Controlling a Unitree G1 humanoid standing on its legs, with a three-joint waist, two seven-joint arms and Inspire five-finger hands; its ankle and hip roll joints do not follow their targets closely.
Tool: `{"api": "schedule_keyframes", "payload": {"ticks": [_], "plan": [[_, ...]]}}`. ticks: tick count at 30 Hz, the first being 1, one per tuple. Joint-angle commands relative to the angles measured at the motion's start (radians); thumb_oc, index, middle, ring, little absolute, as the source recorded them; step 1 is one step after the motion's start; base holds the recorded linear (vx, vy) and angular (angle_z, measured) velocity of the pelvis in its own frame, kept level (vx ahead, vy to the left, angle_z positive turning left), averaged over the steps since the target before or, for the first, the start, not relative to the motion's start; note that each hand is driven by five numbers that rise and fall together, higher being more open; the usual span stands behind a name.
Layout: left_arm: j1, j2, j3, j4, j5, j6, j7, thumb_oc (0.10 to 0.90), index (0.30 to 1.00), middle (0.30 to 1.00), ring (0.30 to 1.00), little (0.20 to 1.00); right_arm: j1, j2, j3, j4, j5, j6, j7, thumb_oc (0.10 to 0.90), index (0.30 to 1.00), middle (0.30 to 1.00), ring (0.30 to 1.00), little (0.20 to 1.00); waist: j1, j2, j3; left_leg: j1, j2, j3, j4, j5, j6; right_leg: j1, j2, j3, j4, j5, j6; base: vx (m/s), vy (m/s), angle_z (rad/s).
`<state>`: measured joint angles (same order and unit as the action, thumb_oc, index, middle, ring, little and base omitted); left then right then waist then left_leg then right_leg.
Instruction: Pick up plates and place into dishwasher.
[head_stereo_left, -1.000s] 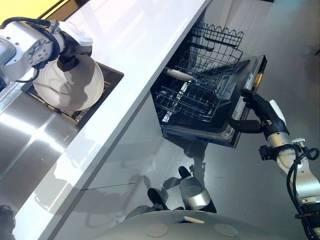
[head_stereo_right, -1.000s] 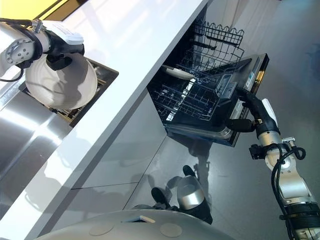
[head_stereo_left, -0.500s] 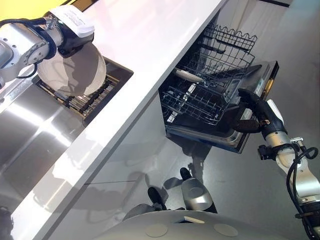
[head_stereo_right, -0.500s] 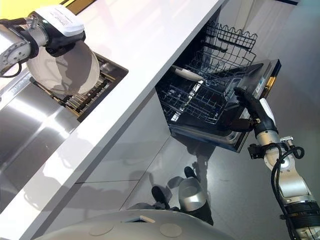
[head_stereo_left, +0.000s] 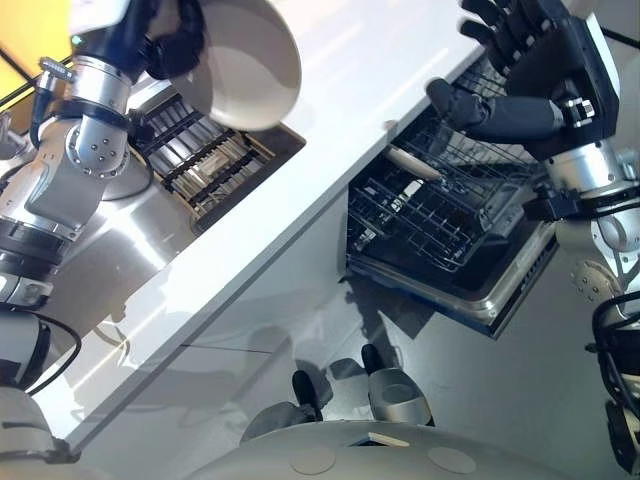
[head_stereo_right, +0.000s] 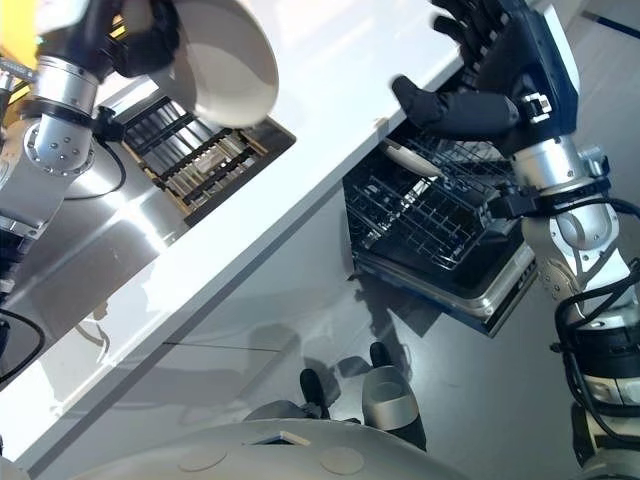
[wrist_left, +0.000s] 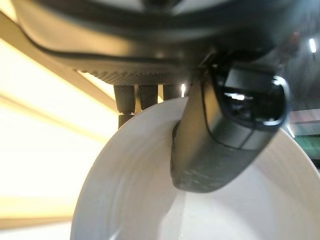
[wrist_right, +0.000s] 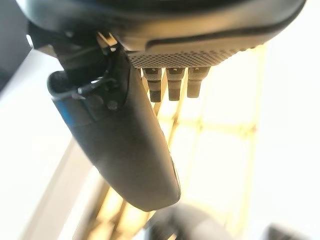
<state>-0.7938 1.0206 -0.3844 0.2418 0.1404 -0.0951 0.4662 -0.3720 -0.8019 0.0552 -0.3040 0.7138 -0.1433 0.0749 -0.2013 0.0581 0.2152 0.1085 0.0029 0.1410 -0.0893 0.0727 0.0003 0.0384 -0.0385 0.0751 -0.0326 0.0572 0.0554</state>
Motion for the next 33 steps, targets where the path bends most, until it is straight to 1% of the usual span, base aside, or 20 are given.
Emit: {"api": "schedule_keyframes", "payload": {"ticks": [1,3,7,9,14,15,19,20,22,25,27,28,30,33], "plan": [[-0.09,0.042,0.124,-0.009,0.044,-0.012,0.197,0.1,0.3,0.3,0.3,0.2,-0.098,0.038,0.028,-0.069,0.036,-0.066,-0.027,0.8,0.9,0.9,0.9,0.9,0.028,-0.035,-0.143,0.033,-0.038,0.007,0.008,-0.116,0.038,-0.007,0.056,-0.016,0.05,-0.058,0.003,-0.04,-0.054,0.29],[-0.084,0.006,0.103,-0.024,0.069,0.005,0.218,0.1,0.3,0.3,0.3,0.2,-0.144,0.071,0.073,-0.069,0.026,-0.058,-0.044,0.8,0.9,0.9,0.9,0.9,0.04,-0.04,-0.148,0.032,-0.036,-0.004,0.009,-0.112,0.035,0.0,0.056,-0.027,0.049,-0.062,-0.002,-0.04,-0.053,0.28],[-0.076,-0.048,0.063,-0.039,0.111,0.014,0.245,0.1,0.3,0.3,0.3,0.2,-0.209,0.112,0.14,-0.06,-0.008,-0.028,-0.061,0.8,0.9,0.9,0.9,0.9,0.056,-0.049,-0.155,0.031,-0.034,-0.017,0.01,-0.106,0.029,0.012,0.055,-0.046,0.046,-0.065,-0.006,-0.02,-0.043,0.22],[-0.088,-0.08,0.027,-0.047,0.139,0.024,0.25,0.1,0.3,0.3,0.3,0.2,-0.252,0.136,0.187,-0.047,-0.01,-0.018,-0.073,0.8,0.9,0.9,0.9,0.9,0.067,-0.055,-0.161,0.031,-0.032,-0.028,0.011,-0.102,0.024,0.02,0.054,-0.058,0.044,-0.066,-0.009,-0.01,-0.041,0.2],[-0.105,-0.136,-0.019,-0.042,0.173,0.033,0.264,0.1,0.3,0.3,0.3,0.2,-0.303,0.202,0.242,-0.029,-0.031,-0.007,-0.107,0.8,0.9,0.9,0.9,0.9,0.079,-0.057,-0.167,0.031,-0.03,-0.04,0.011,-0.097,0.02,0.029,0.052,-0.072,0.04,-0.068,-0.013,0.0,-0.025,0.1],[-0.111,-0.155,-0.035,-0.047,0.177,0.041,0.263,0.1,0.3,0.3,0.3,0.2,-0.313,0.231,0.258,-0.022,-0.046,-0.001,-0.125,0.8,0.9,0.9,0.9,0.9,0.084,-0.058,-0.169,0.032,-0.029,-0.044,0.011,-0.096,0.019,0.035,0.051,-0.076,0.035,-0.067,-0.014,0.01,-0.028,0.09],[-0.1,-0.21,-0.061,-0.043,0.201,0.03,0.268,0.1,0.3,0.3,0.3,0.2,-0.33,0.296,0.291,-0.007,-0.062,0.034,-0.157,0.8,0.9,0.9,0.9,0.9,0.092,-0.059,-0.172,0.032,-0.029,-0.052,0.01,-0.095,0.016,0.041,0.05,-0.082,0.025,-0.064,-0.014,0.0,-0.016,0.08],[-0.1,-0.21,-0.061,-0.043,0.201,0.03,0.268,0.1,0.3,0.3,0.3,0.2,-0.33,0.296,0.291,-0.008,-0.062,0.035,-0.157,0.8,0.9,0.9,0.9,0.9,0.092,-0.059,-0.173,0.031,-0.029,-0.052,0.01,-0.094,0.016,0.041,0.05,-0.083,0.025,-0.064,-0.014,0.0,-0.011,0.03],[-0.096,-0.238,-0.084,-0.046,0.22,0.019,0.259,0.1,0.3,0.3,0.3,0.2,-0.342,0.33,0.314,0.021,-0.085,0.064,-0.184,0.8,0.9,0.9,0.9,0.9,0.097,-0.061,-0.174,0.029,-0.027,-0.053,0.009,-0.091,0.013,0.043,0.05,-0.086,0.019,-0.061,-0.015,0.0,0.0,0.0],[-0.086,-0.255,-0.095,-0.049,0.232,0.003,0.252,0.1,0.3,0.3,0.3,0.2,-0.343,0.347,0.322,0.053,-0.088,0.085,-0.188,0.8,0.9,0.9,0.9,0.9,0.101,-0.062,-0.176,0.028,-0.025,-0.055,0.009,-0.089,0.011,0.046,0.051,-0.089,0.014,-0.059,-0.015,0.0,0.0,0.0],[-0.083,-0.269,-0.106,-0.055,0.229,-0.013,0.239,0.1,0.3,0.3,0.3,0.2,-0.345,0.36,0.336,0.087,-0.082,0.117,-0.191,0.8,0.9,0.9,0.9,0.9,0.105,-0.063,-0.178,0.025,-0.024,-0.057,0.008,-0.086,0.01,0.048,0.05,-0.093,0.01,-0.057,-0.016,0.0,0.0,0.0],[-0.078,-0.274,-0.111,-0.061,0.233,-0.016,0.236,0.1,0.3,0.3,0.3,0.2,-0.344,0.366,0.343,0.101,-0.085,0.134,-0.192,0.696,0.811,0.811,0.811,0.796,0.107,-0.063,-0.177,0.025,-0.023,-0.057,0.008,-0.085,0.01,0.048,0.05,-0.095,0.009,-0.057,-0.017,0.0,0.0,0.0],[-0.07,-0.281,-0.111,-0.073,0.248,-0.016,0.23,0.1,0.3,0.3,0.3,0.2,-0.34,0.372,0.348,0.113,-0.078,0.156,-0.192,0.1,0.3,0.3,0.3,0.2,0.108,-0.064,-0.176,0.024,-0.022,-0.059,0.008,-0.083,0.009,0.048,0.051,-0.095,0.009,-0.056,-0.018,0.0,0.0,0.0],[-0.062,-0.276,-0.12,-0.092,0.261,-0.027,0.241,0.1,0.3,0.3,0.3,0.2,-0.316,0.376,0.359,0.151,-0.094,0.176,-0.207,0.1,0.3,0.3,0.3,0.2,0.112,-0.064,-0.174,0.023,-0.021,-0.065,0.005,-0.08,0.009,0.053,0.052,-0.099,0.004,-0.057,-0.02,0.0,0.0,0.0]]}}
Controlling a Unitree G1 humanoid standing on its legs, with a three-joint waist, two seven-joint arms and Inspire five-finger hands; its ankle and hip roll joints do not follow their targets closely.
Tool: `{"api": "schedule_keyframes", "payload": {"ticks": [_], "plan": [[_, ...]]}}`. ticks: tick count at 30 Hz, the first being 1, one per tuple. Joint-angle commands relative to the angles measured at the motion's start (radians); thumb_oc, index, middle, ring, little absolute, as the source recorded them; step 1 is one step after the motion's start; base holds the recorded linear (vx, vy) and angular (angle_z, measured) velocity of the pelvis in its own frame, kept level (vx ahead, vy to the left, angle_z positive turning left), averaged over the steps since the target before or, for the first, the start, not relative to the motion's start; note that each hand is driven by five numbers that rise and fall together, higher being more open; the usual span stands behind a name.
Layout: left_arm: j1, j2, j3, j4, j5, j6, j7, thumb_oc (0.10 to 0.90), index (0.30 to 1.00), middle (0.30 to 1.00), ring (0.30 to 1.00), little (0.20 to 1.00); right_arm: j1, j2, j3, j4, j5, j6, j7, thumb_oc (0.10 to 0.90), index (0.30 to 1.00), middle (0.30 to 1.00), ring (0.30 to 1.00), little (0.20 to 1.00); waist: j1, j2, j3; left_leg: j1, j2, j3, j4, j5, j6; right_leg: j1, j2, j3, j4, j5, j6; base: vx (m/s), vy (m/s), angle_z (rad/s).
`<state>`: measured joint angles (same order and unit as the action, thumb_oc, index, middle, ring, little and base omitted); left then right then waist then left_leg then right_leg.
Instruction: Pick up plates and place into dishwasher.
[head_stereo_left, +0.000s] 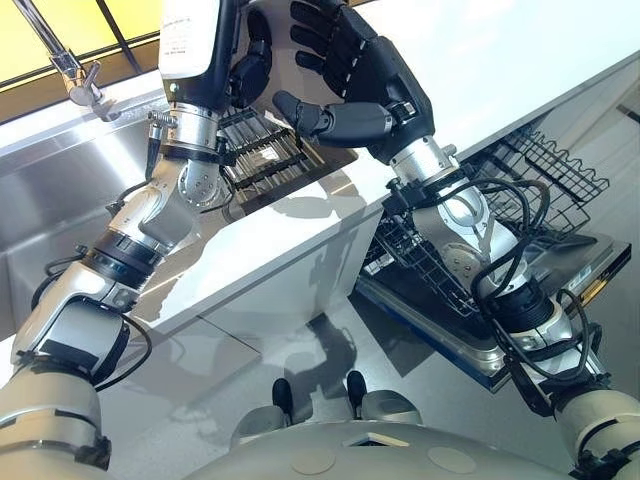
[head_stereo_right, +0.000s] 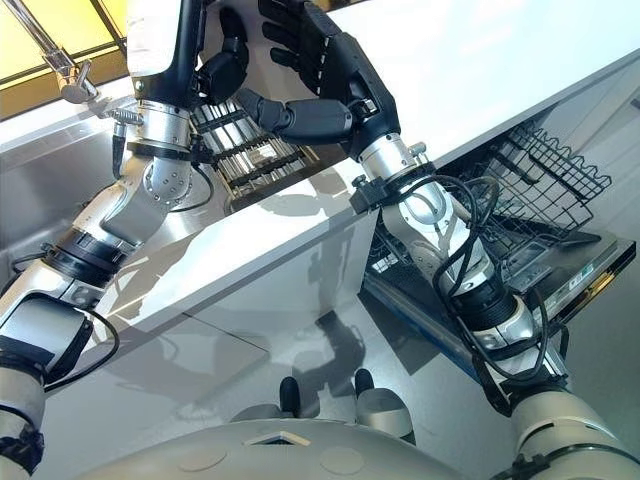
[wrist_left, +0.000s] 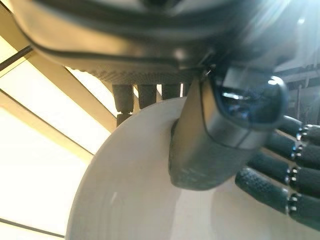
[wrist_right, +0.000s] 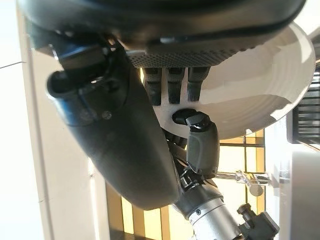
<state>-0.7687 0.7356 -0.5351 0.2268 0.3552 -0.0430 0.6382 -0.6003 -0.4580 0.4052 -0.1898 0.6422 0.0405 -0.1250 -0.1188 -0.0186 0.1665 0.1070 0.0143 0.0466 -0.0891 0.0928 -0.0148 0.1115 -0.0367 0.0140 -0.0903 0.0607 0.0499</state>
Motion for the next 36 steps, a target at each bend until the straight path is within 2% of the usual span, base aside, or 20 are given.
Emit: {"api": "schedule_keyframes", "payload": {"ticks": [1,7,8,9,10,11,15,16,18,20,21,24,28,34,36], "plan": [[-0.088,0.012,0.032,-0.08,0.053,-0.079,0.072,0.1,0.3,0.3,0.3,0.2,-0.084,0.033,0.009,0.045,-0.023,-0.01,-0.014,0.1,0.3,0.3,0.3,0.2,0.03,0.013,-0.125,0.025,-0.031,0.027,0.003,-0.099,0.024,-0.019,0.05,-0.039,0.061,-0.061,-0.016,0.0,0.0,0.0],[-0.07,0.023,0.044,-0.086,0.054,-0.04,0.045,0.1,0.3,0.3,0.3,0.2,-0.09,0.036,-0.004,0.041,-0.062,-0.08,0.006,0.1,0.3,0.3,0.3,0.2,0.035,0.016,-0.12,0.022,-0.031,0.021,0.002,-0.095,0.021,-0.014,0.047,-0.045,0.054,-0.057,-0.015,0.0,-0.008,0.1],[-0.068,0.026,0.046,-0.077,0.056,-0.039,0.045,0.1,0.3,0.3,0.3,0.2,-0.099,0.033,-0.004,0.033,-0.043,-0.104,0.027,0.504,0.646,0.646,0.646,0.604,0.036,0.017,-0.12,0.021,-0.032,0.019,0.002,-0.095,0.021,-0.013,0.047,-0.046,0.051,-0.056,-0.016,-0.01,0.003,0.08],[-0.065,0.027,0.05,-0.067,0.059,-0.041,0.044,0.1,0.3,0.3,0.3,0.2,-0.105,0.033,-0.006,0.022,-0.015,-0.121,0.051,0.504,0.646,0.646,0.646,0.604,0.036,0.017,-0.119,0.021,-0.032,0.02,0.002,-0.095,0.021,-0.013,0.046,-0.047,0.05,-0.056,-0.016,-0.01,0.006,0.03],[-0.056,0.03,0.057,-0.047,0.068,-0.045,0.04,0.1,0.3,0.3,0.3,0.2,-0.11,0.036,-0.01,-0.003,0.042,-0.149,0.099,0.8,0.9,0.9,0.9,0.9,0.038,0.019,-0.119,0.02,-0.032,0.019,0.002,-0.094,0.021,-0.013,0.046,-0.049,0.05,-0.057,-0.016,0.0,0.0,0.0],[-0.052,0.035,0.059,-0.036,0.068,-0.05,0.041,0.1,0.3,0.3,0.3,0.2,-0.113,0.035,-0.015,-0.012,0.075,-0.161,0.114,0.8,0.9,0.9,0.9,0.9,0.039,0.019,-0.12,0.02,-0.033,0.019,0.002,-0.094,0.021,-0.012,0.046,-0.05,0.05,-0.057,-0.016,0.0,0.0,0.0],[-0.022,0.071,0.097,0.065,0.074,-0.077,0.049,0.1,0.3,0.3,0.3,0.2,-0.086,0.051,-0.074,-0.096,0.428,-0.222,0.292,0.8,0.9,0.9,0.9,0.9,0.039,0.02,-0.126,0.02,-0.032,0.024,0.002,-0.096,0.021,-0.011,0.045,-0.052,0.048,-0.058,-0.012,0.0,0.0,0.0],[-0.023,0.077,0.101,0.083,0.072,-0.08,0.051,0.1,0.3,0.3,0.3,0.2,-0.077,0.051,-0.087,-0.115,0.446,-0.23,0.295,0.8,0.9,0.9,0.9,0.9,0.037,0.021,-0.127,0.021,-0.032,0.024,0.002,-0.097,0.022,-0.011,0.045,-0.052,0.048,-0.059,-0.011,0.0,0.0,0.0],[-0.029,0.095,0.115,0.14,0.057,-0.085,0.055,0.1,0.3,0.3,0.3,0.2,-0.068,0.043,-0.133,-0.144,0.458,-0.294,0.274,0.8,0.9,0.9,0.9,0.9,0.028,0.023,-0.133,0.02,-0.032,0.029,0.002,-0.098,0.022,-0.014,0.045,-0.048,0.048,-0.057,-0.007,0.0,0.0,0.0],[-0.038,0.113,0.121,0.197,0.033,-0.101,0.066,0.1,0.3,0.3,0.3,0.2,-0.06,0.025,-0.187,-0.153,0.409,-0.357,0.199,0.8,0.9,0.9,0.9,0.9,0.018,0.025,-0.138,0.02,-0.032,0.037,0.002,-0.1,0.021,-0.018,0.044,-0.043,0.047,-0.054,-0.004,0.0,0.0,0.0],[-0.035,0.119,0.136,0.221,0.027,-0.105,0.064,0.1,0.3,0.3,0.3,0.2,-0.053,0.016,-0.233,-0.143,0.309,-0.394,0.135,0.8,0.9,0.9,0.9,0.9,0.013,0.027,-0.141,0.016,-0.031,0.046,0.002,-0.093,0.021,-0.027,0.046,-0.037,0.049,-0.045,-0.004,0.0,0.0,0.0],[-0.014,0.13,0.156,0.229,0.013,-0.099,0.065,0.1,0.3,0.3,0.3,0.2,-0.022,-0.017,-0.298,-0.125,0.16,-0.415,0.053,0.8,0.9,0.9,0.9,0.9,-0.001,0.033,-0.146,0.022,-0.032,0.053,0.002,-0.104,0.022,-0.026,0.047,-0.023,0.044,-0.047,-0.001,0.02,0.012,-0.06],[0.065,0.116,0.212,0.167,0.045,-0.078,0.037,0.1,0.3,0.3,0.3,0.2,0.051,-0.053,-0.362,-0.094,0.125,-0.382,0.058,0.8,0.9,0.9,0.9,0.9,-0.01,0.035,-0.144,0.024,-0.031,0.063,0.002,-0.102,0.023,-0.026,0.048,-0.016,0.035,-0.035,-0.002,0.0,0.003,-0.15],[0.064,0.109,0.196,0.145,0.046,-0.073,0.025,0.1,0.3,0.3,0.3,0.2,0.061,-0.082,-0.337,-0.009,-0.023,-0.353,-0.035,0.8,0.9,0.9,0.9,0.9,-0.012,0.033,-0.139,0.032,-0.029,0.063,0.002,-0.11,0.02,-0.012,0.046,-0.021,0.024,-0.039,0.001,0.01,-0.006,-0.06],[0.057,0.11,0.187,0.136,0.042,-0.078,0.025,0.1,0.3,0.3,0.3,0.2,0.068,-0.093,-0.325,0.023,-0.059,-0.303,-0.042,0.8,0.9,0.9,0.9,0.9,-0.013,0.032,-0.136,0.031,-0.028,0.062,0.002,-0.109,0.02,-0.013,0.046,-0.02,0.028,-0.04,0.0,0.0,0.0,0.0]]}}
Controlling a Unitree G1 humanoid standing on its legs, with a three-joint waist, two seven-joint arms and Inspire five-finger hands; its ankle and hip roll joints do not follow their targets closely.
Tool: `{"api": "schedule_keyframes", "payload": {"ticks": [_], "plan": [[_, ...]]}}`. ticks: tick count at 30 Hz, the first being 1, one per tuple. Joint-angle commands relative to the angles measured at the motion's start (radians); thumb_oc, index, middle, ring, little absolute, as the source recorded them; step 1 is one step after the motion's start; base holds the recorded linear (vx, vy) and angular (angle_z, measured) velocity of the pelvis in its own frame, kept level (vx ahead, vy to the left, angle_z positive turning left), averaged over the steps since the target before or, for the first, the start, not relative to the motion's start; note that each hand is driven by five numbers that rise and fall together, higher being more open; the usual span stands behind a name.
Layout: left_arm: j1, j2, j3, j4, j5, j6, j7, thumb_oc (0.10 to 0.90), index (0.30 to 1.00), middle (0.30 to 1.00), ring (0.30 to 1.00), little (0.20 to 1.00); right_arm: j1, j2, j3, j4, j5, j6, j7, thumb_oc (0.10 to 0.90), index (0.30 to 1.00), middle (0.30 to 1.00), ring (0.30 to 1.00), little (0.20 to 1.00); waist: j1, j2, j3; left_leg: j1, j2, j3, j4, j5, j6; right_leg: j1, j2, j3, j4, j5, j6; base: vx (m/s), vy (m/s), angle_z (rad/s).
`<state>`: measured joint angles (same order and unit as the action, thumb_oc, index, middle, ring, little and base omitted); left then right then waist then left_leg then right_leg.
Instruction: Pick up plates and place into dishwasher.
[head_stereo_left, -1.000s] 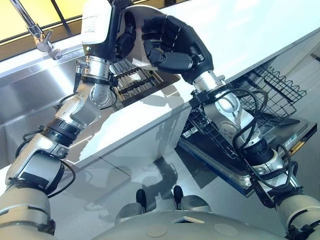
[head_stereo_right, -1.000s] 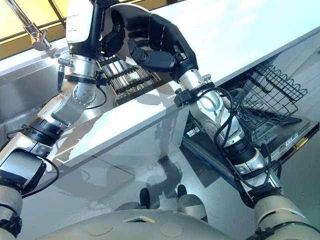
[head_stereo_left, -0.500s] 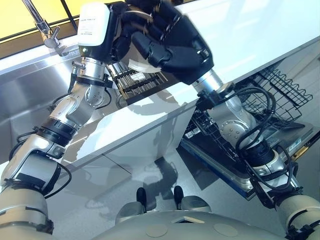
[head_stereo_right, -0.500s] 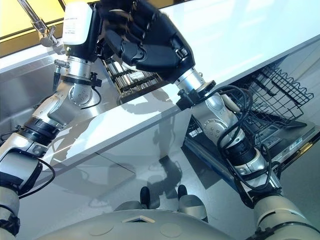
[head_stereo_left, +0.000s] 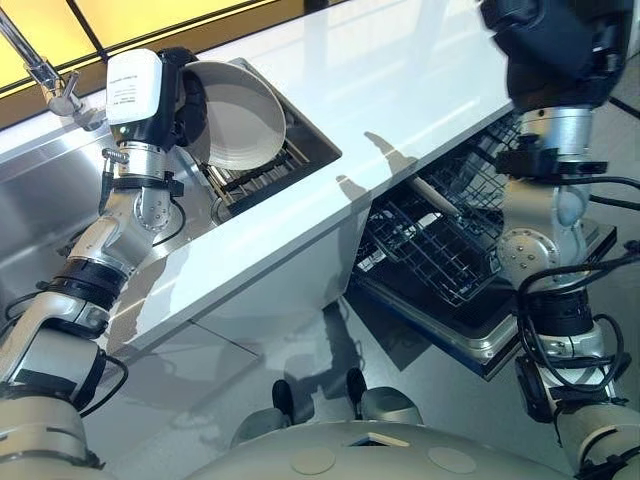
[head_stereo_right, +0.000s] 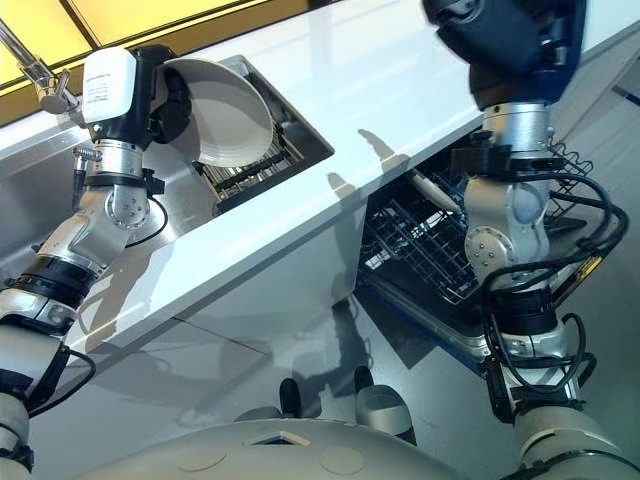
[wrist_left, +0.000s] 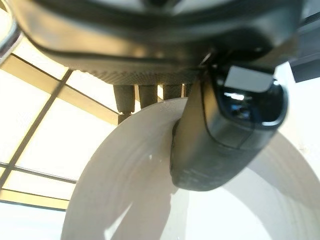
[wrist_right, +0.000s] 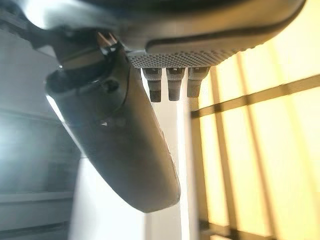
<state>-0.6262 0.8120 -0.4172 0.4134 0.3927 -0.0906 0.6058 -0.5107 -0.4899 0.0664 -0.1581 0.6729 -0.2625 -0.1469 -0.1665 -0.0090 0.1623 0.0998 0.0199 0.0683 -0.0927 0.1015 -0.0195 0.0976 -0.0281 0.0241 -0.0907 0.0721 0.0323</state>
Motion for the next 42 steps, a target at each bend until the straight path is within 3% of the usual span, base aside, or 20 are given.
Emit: {"api": "schedule_keyframes", "payload": {"ticks": [1,7,10,42], "plan": [[-0.088,0.034,0.066,-0.054,0.004,-0.034,0.056,0.1,0.3,0.3,0.3,0.2,-0.018,-0.065,0.019,0.004,-0.091,0.023,-0.01,0.8,0.9,0.9,0.9,0.9,0.035,0.023,-0.131,0.038,-0.033,0.039,0.005,-0.117,0.025,0.0,0.038,-0.03,0.03,-0.052,0.017,0.0,0.0,0.0],[-0.115,0.048,0.042,-0.134,-0.005,-0.04,0.031,0.1,0.3,0.3,0.3,0.2,0.004,-0.079,0.081,0.076,-0.016,0.16,0.072,0.8,0.9,0.9,0.9,0.9,0.041,0.015,-0.123,0.034,-0.032,0.026,0.005,-0.111,0.026,-0.002,0.04,-0.039,0.041,-0.059,0.012,0.0,-0.013,0.03],[-0.13,0.044,0.021,-0.157,-0.003,-0.042,0.03,0.1,0.3,0.3,0.3,0.2,-0.003,-0.065,0.122,0.099,-0.004,0.195,0.091,0.8,0.9,0.9,0.9,0.9,0.046,0.012,-0.12,0.033,-0.032,0.018,0.005,-0.11,0.026,-0.001,0.039,-0.044,0.043,-0.06,0.01,0.01,-0.01,0.03],[-0.178,-0.053,-0.112,-0.166,0.013,-0.082,0.004,0.1,0.3,0.3,0.3,0.2,-0.116,0.109,0.344,0.149,0.011,0.303,0.089,0.8,0.9,0.9,0.9,0.9,0.082,0.009,-0.106,0.038,-0.029,0.005,0.005,-0.104,0.029,0.017,0.038,-0.055,0.034,-0.062,0.002,0.0,-0.002,0.01]]}}
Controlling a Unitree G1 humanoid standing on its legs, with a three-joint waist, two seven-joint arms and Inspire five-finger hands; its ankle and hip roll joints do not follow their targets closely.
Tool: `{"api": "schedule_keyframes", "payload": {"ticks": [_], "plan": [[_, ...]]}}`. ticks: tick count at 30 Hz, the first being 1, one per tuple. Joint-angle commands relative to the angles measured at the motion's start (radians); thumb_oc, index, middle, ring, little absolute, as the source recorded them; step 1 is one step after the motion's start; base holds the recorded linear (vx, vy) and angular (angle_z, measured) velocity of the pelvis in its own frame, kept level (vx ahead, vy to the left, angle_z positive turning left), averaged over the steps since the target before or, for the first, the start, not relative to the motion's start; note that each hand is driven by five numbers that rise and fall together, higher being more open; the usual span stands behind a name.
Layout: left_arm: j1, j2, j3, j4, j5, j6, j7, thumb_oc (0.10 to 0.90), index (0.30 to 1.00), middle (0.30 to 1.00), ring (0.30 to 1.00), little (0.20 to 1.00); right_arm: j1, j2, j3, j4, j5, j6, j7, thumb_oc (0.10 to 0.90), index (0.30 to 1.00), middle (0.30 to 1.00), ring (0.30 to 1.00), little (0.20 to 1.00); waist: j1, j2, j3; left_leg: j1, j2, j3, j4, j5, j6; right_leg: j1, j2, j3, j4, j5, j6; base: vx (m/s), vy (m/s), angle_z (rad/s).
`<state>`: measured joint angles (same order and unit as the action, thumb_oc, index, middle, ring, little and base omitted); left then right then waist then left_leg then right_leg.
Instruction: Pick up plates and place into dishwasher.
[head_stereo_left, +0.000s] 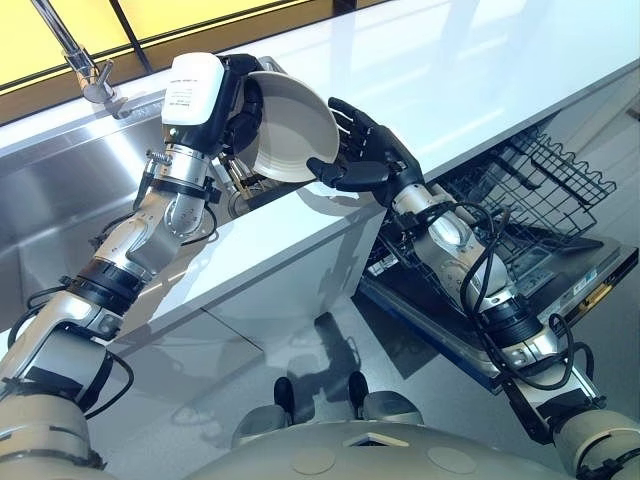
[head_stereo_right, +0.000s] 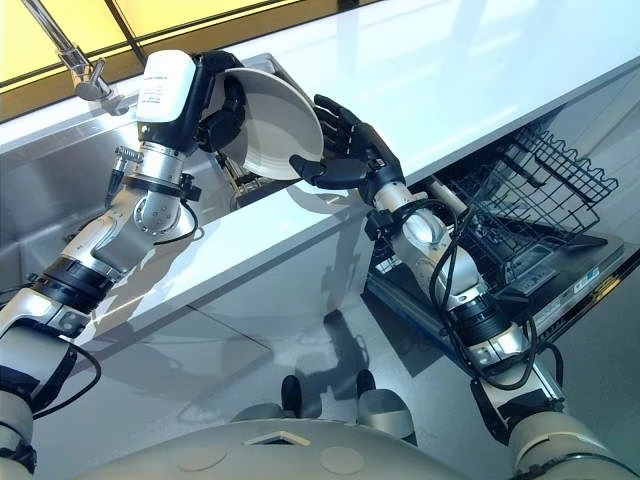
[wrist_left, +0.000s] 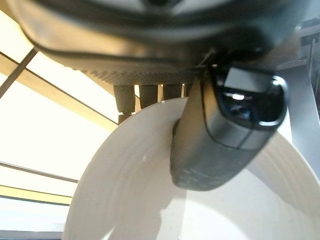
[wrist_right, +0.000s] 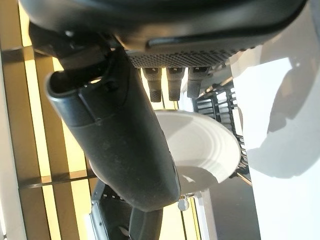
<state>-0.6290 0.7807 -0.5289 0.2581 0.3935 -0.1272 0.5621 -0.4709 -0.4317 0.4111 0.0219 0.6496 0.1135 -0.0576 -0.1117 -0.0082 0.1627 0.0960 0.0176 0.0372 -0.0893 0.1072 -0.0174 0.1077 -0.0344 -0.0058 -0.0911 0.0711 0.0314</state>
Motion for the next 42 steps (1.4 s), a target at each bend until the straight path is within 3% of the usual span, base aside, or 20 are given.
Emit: {"api": "schedule_keyframes", "payload": {"ticks": [1,5,9,11,12,13,14,27,29,30,37,42], "plan": [[-0.176,-0.027,-0.002,-0.012,0.008,-0.046,0.044,0.1,0.3,0.3,0.3,0.2,-0.157,0.055,0.001,-0.03,0.031,-0.074,-0.004,0.8,0.9,0.9,0.9,0.9,0.027,0.008,-0.105,0.042,-0.027,0.037,0.002,-0.109,0.027,0.007,0.044,-0.025,0.034,-0.061,0.003,0.0,0.0,0.0],[-0.159,-0.051,-0.004,-0.025,-0.014,-0.084,0.032,0.1,0.3,0.3,0.3,0.2,-0.167,0.074,0.005,-0.02,0.019,-0.074,-0.025,0.8,0.9,0.9,0.9,0.9,0.033,0.007,-0.103,0.044,-0.026,0.035,0.002,-0.109,0.027,0.009,0.044,-0.028,0.031,-0.06,0.002,0.0,0.0,0.0],[-0.115,-0.076,0.02,-0.093,-0.069,-0.126,-0.048,0.1,0.3,0.3,0.3,0.2,-0.157,0.077,-0.003,-0.028,0.003,-0.068,-0.047,0.8,0.9,0.9,0.9,0.9,0.041,0.008,-0.099,0.044,-0.025,0.028,0.005,-0.108,0.027,0.012,0.045,-0.027,0.036,-0.065,-0.001,0.02,-0.004,0.0],[-0.094,-0.085,0.031,-0.133,-0.068,-0.131,-0.079,0.1,0.3,0.3,0.3,0.2,-0.148,0.074,-0.01,-0.032,0.001,-0.071,-0.055,0.665,0.785,0.785,0.785,0.765,0.044,0.009,-0.098,0.043,-0.024,0.024,0.007,-0.108,0.027,0.011,0.045,-0.028,0.041,-0.068,-0.002,0.0,0.0,0.0],[-0.085,-0.086,0.037,-0.165,-0.083,-0.13,-0.104,0.1,0.3,0.3,0.3,0.2,-0.144,0.072,-0.015,-0.035,-0.002,-0.075,-0.062,0.405,0.561,0.561,0.561,0.505,0.047,0.009,-0.095,0.037,-0.025,0.02,0.006,-0.099,0.027,0.005,0.045,-0.028,0.045,-0.063,-0.004,0.03,0.004,0.01],[-0.081,-0.091,0.038,-0.181,-0.086,-0.131,-0.116,0.1,0.3,0.3,0.3,0.2,-0.141,0.073,-0.019,-0.035,-0.003,-0.08,-0.069,0.306,0.476,0.476,0.476,0.406,0.048,0.009,-0.094,0.042,-0.025,0.016,0.006,-0.106,0.027,0.012,0.045,-0.03,0.043,-0.071,-0.003,0.0,0.0,0.0],[-0.076,-0.095,0.041,-0.198,-0.088,-0.129,-0.13,0.1,0.3,0.3,0.3,0.2,-0.137,0.074,-0.023,-0.037,-0.003,-0.086,-0.079,0.1,0.3,0.3,0.3,0.2,0.049,0.01,-0.092,0.036,-0.025,0.015,0.005,-0.097,0.027,0.005,0.045,-0.032,0.047,-0.065,-0.005,0.0,0.003,0.07],[0.017,-0.101,0.085,-0.235,-0.179,-0.063,-0.244,0.108,0.307,0.307,0.307,0.208,-0.102,0.063,-0.069,-0.061,-0.047,-0.144,-0.124,0.1,0.3,0.3,0.3,0.2,0.059,0.017,-0.085,0.042,-0.03,0.0,0.002,-0.105,0.032,0.014,0.038,-0.049,0.05,-0.077,-0.001,0.0,0.005,0.05],[0.031,-0.102,0.094,-0.222,-0.208,-0.049,-0.256,0.671,0.789,0.789,0.789,0.771,-0.102,0.059,-0.074,-0.06,-0.053,-0.155,-0.129,0.1,0.3,0.3,0.3,0.2,0.06,0.017,-0.084,0.044,-0.031,-0.001,0.002,-0.106,0.032,0.016,0.037,-0.049,0.05,-0.077,-0.001,0.02,0.008,0.0],[0.039,-0.106,0.102,-0.211,-0.228,-0.035,-0.266,0.8,0.9,0.9,0.9,0.9,-0.104,0.057,-0.079,-0.06,-0.056,-0.158,-0.133,0.1,0.3,0.3,0.3,0.2,0.06,0.018,-0.082,0.045,-0.031,0.0,0.002,-0.105,0.032,0.017,0.037,-0.05,0.049,-0.076,-0.002,0.0,0.0,0.0],[0.083,-0.112,0.199,-0.156,-0.408,-0.043,-0.253,0.8,0.9,0.9,0.9,0.9,-0.111,0.003,-0.155,-0.086,-0.066,-0.188,-0.168,0.1,0.3,0.3,0.3,0.2,0.06,0.018,-0.084,0.04,-0.03,0.001,0.002,-0.096,0.029,0.012,0.037,-0.051,0.05,-0.069,-0.002,0.0,0.0,0.0],[0.093,-0.099,0.298,-0.141,-0.468,-0.052,-0.223,0.8,0.9,0.9,0.9,0.9,-0.1,-0.046,-0.264,-0.092,-0.096,-0.253,-0.252,0.1,0.3,0.3,0.3,0.2,0.056,0.015,-0.083,0.042,-0.031,0.0,0.002,-0.101,0.028,0.013,0.036,-0.052,0.044,-0.068,-0.001,0.0,0.0,0.0]]}}
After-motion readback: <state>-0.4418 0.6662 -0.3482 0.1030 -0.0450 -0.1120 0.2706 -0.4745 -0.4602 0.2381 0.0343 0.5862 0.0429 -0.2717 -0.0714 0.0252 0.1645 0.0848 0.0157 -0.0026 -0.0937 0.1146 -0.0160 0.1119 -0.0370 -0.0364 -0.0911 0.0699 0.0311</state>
